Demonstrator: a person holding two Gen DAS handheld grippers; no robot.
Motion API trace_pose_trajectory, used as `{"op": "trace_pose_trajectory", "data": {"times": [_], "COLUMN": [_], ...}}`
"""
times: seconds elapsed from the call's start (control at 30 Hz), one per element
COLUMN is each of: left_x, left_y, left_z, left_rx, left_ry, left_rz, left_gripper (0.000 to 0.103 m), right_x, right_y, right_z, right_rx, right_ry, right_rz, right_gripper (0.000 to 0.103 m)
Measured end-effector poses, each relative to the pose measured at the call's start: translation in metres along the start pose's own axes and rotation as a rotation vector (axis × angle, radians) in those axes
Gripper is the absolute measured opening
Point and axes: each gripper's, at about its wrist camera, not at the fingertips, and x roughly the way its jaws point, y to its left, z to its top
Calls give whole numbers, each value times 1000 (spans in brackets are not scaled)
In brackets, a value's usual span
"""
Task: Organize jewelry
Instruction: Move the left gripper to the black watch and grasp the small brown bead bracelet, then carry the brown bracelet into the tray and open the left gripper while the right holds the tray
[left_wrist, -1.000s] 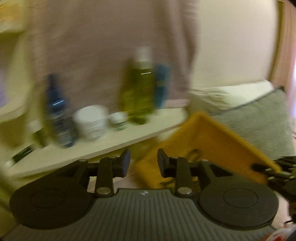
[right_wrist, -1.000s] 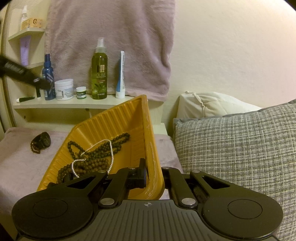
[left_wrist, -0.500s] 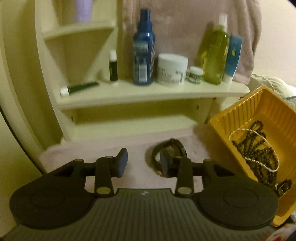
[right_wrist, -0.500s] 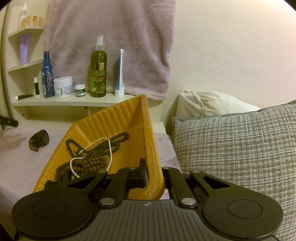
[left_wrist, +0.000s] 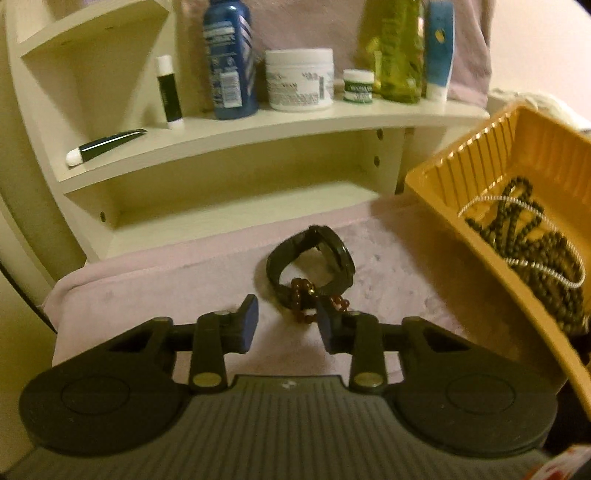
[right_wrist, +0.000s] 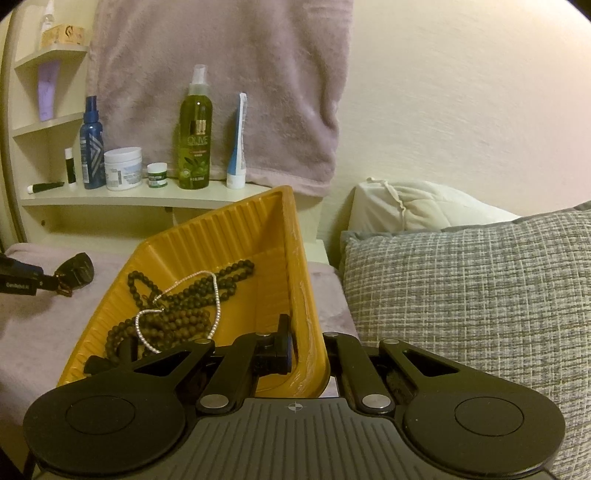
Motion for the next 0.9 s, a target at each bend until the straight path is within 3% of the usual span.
{"op": "trace_pose_trajectory", "data": {"times": [0.17, 0.4, 0.6, 0.9], "left_x": [9, 11, -1, -34], "left_y": [1, 5, 13, 21], "left_z": [-1, 0, 3, 24], "left_rx": [15, 11, -12, 45], "left_ry": [12, 29, 3, -57], "left_rz": [-9, -32, -33, -28], "left_gripper": [23, 4, 4, 4], "right_x": [0, 0, 0, 0], "right_y": [-1, -2, -3, -3], "right_z": [1, 1, 0, 0], "right_rx": [-6, -7, -7, -9], "right_ry": [0, 1, 0, -1], "right_rz": [1, 0, 1, 2], "right_gripper": [5, 5, 5, 5]}}
